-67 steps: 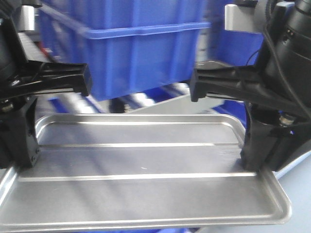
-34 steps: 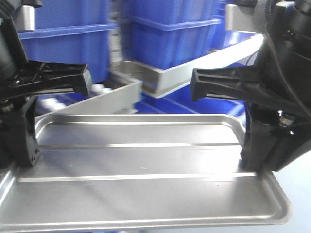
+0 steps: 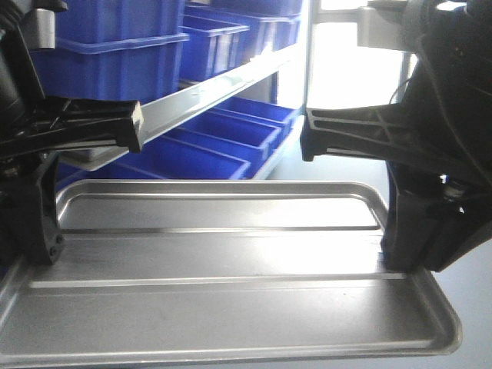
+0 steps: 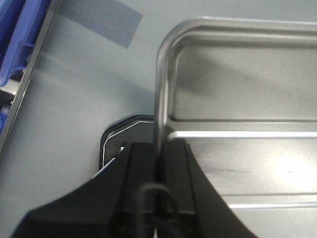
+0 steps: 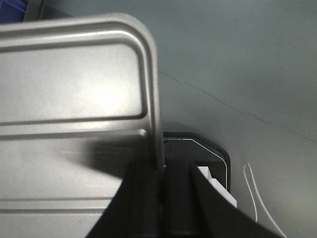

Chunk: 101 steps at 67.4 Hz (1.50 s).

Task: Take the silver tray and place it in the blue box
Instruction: 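Hold the tray level in both grippers while the base drives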

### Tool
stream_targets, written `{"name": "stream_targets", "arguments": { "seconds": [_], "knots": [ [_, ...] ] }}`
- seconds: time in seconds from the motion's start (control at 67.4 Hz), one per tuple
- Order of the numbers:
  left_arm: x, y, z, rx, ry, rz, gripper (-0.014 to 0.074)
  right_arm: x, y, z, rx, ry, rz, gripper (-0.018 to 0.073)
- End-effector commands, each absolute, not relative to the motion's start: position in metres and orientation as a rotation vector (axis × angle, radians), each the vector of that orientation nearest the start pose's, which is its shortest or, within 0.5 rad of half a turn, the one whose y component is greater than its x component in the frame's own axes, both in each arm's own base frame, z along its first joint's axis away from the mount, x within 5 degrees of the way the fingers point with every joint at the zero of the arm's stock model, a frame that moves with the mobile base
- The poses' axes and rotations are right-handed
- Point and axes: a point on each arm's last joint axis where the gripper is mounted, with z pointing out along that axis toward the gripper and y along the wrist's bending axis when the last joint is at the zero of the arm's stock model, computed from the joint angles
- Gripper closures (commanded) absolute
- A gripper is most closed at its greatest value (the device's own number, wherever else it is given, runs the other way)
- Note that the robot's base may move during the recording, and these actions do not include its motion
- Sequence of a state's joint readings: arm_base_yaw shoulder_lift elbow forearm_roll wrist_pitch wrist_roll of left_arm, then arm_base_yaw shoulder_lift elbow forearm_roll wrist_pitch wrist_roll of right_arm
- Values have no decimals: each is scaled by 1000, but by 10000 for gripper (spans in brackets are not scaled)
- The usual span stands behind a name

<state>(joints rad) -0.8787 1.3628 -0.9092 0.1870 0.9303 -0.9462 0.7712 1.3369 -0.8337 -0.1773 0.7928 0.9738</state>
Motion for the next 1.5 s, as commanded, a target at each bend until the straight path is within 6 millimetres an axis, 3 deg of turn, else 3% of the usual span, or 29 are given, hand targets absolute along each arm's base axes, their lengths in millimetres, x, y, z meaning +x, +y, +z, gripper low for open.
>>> {"name": "stream_targets", "arguments": {
  "seconds": [0.0, 1.484],
  "knots": [
    [166, -181, 266, 51, 2793, -206, 697, 184, 161, 257, 119, 2704, 310, 509],
    [166, -181, 266, 51, 2793, -206, 697, 184, 161, 257, 119, 2704, 310, 509]
  ]
}}
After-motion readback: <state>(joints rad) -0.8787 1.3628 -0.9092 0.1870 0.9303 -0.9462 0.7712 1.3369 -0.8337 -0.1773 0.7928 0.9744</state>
